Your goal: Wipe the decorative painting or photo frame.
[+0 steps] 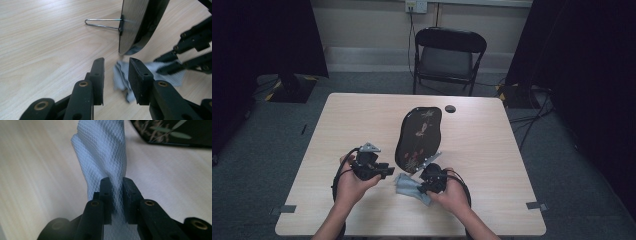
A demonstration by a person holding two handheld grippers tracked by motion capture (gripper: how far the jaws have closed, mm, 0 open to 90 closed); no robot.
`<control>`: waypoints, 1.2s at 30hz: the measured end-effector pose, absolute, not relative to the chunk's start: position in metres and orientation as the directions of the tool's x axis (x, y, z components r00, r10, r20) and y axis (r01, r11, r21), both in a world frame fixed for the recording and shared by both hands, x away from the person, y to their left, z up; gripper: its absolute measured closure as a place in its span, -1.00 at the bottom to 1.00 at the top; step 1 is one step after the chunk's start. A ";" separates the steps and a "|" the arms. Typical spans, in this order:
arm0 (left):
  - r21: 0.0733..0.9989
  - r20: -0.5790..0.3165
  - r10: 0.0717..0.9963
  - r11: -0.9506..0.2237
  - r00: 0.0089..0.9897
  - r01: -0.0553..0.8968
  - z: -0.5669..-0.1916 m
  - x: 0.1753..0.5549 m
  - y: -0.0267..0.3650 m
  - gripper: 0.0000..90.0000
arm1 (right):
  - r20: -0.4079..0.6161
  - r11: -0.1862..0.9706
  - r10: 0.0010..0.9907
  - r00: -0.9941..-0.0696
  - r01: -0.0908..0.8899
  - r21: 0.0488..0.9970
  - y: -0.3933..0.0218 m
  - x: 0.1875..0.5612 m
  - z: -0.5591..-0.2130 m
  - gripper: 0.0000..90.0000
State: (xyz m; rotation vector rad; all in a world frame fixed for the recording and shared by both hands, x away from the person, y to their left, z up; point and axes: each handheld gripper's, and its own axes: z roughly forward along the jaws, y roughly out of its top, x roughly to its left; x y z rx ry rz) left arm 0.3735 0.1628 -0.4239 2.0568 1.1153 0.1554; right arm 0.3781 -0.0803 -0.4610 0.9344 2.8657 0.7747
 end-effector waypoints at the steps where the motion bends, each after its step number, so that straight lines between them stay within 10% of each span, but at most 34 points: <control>1: 0.680 -0.243 0.758 -0.312 0.605 0.664 -0.424 0.373 0.164 0.46 | 0.125 0.688 0.571 -0.811 0.556 0.467 -0.080 0.383 -0.461 0.78; 36: 0.672 -0.266 0.789 -0.260 0.554 0.694 -0.422 0.368 0.189 0.42 | 0.016 0.715 0.512 -0.859 0.437 0.546 -0.059 0.376 -0.384 0.78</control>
